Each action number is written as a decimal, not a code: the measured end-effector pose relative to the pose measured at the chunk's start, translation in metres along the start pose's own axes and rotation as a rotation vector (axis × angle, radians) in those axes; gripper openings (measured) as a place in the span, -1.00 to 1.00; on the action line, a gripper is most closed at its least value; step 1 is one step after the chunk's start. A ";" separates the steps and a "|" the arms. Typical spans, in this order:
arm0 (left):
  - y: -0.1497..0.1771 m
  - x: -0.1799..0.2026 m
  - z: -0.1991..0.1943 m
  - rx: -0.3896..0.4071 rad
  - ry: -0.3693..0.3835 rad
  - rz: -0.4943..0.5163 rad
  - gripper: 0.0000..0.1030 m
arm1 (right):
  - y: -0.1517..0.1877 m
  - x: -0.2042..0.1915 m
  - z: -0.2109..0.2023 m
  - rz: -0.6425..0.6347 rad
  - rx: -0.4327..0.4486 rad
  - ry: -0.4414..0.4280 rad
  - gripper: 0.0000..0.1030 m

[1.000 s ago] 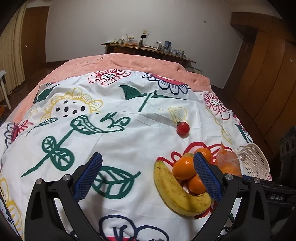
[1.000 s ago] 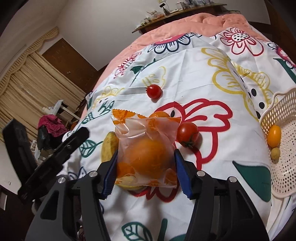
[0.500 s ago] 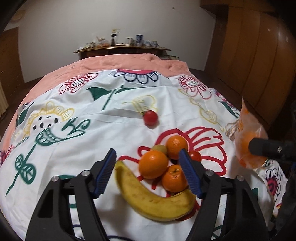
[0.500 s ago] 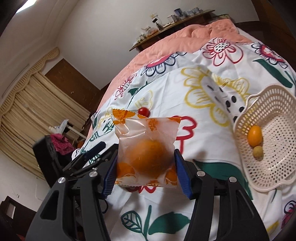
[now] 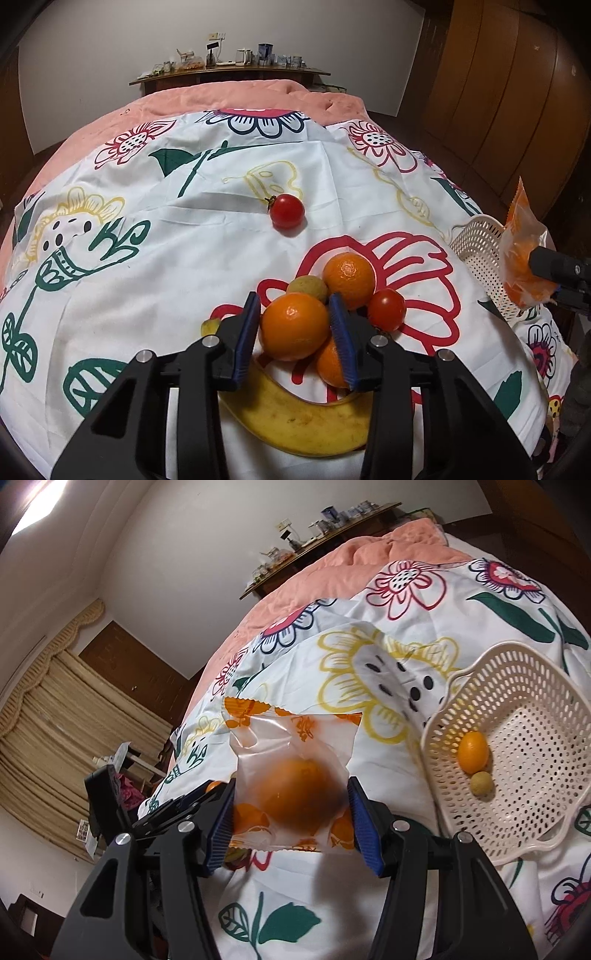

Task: Organize fruits
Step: 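Drop the bag into the basket with the right gripper while the left gripper grasps an orange, then carry the orange into the basket and open the left gripper, then move the left gripper to the red cherry tomato, then close the left gripper on the cherry tomato and lift it, then grasp a second cherry tomato with the right gripper while the left gripper carries its tomato toward the basket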

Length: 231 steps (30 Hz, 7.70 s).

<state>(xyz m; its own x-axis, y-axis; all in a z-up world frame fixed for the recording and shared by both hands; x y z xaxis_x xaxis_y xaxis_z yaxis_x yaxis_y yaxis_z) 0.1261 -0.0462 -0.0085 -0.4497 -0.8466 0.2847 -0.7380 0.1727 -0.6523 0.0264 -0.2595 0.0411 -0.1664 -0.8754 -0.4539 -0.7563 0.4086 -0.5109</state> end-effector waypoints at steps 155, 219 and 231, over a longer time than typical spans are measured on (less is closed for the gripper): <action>-0.091 -0.025 0.066 -0.109 -0.030 -0.239 0.10 | -0.004 0.077 -0.015 -0.068 0.177 0.320 0.21; -0.052 -0.033 -0.034 0.099 0.101 -0.200 -0.41 | 0.029 -0.105 0.101 -0.641 -0.158 0.287 -0.06; -0.046 -0.038 -0.034 0.096 0.112 -0.209 -0.41 | 0.028 -0.108 0.109 -0.664 -0.187 0.260 -0.39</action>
<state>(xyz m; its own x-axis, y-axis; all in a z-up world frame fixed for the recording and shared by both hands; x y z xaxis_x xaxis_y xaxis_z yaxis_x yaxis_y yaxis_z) 0.1597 -0.0050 0.0349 -0.3491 -0.7970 0.4928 -0.7722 -0.0533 -0.6331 0.0923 -0.1257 -0.0035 0.2371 -0.9656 0.1073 -0.8412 -0.2593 -0.4745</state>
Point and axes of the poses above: each gripper's, at about its wrist camera, not at the fingertips, and z roughly the way its jaws point, x to its right, y to its underside, the point moved 5 cm from there along z, roughly the way its jaws point, and after that the axes turned 13 degrees about y, right-handed, at the moved point
